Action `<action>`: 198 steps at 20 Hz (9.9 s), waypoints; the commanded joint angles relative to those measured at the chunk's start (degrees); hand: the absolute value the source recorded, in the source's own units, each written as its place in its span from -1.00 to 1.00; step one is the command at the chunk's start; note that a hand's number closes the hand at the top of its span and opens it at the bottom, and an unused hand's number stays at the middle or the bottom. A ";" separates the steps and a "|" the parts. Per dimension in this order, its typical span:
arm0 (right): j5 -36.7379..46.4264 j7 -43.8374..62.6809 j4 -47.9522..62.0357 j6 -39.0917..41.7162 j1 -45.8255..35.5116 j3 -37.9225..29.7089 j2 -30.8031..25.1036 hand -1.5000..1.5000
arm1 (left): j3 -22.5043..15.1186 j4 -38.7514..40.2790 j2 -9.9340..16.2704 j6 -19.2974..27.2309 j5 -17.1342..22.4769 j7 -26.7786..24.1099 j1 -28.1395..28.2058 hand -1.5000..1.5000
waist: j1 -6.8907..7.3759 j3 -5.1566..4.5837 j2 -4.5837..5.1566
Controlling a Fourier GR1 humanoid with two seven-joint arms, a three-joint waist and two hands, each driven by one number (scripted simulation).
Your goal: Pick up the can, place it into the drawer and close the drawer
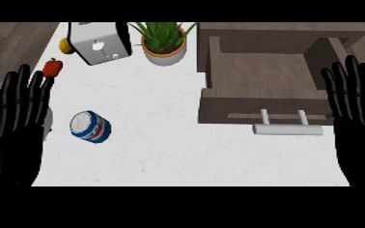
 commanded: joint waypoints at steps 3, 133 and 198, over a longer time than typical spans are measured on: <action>2.36 -1.36 0.80 -0.52 -0.75 0.87 0.40 -1.00 | 0.65 -0.49 5.27 -13.11 11.60 -3.87 2.05 -1.00 | -0.66 0.01 -0.66; -4.50 -1.38 0.79 14.02 17.75 -15.42 5.66 -1.00 | 9.93 81.80 9.86 -32.46 -4.15 -32.70 -25.07 1.00 | -1.20 0.09 -0.65; -8.51 6.07 -4.52 13.25 16.06 -17.94 3.62 -1.00 | -14.17 83.84 -4.97 28.90 12.13 11.60 -85.73 1.00 | -3.35 0.14 -0.23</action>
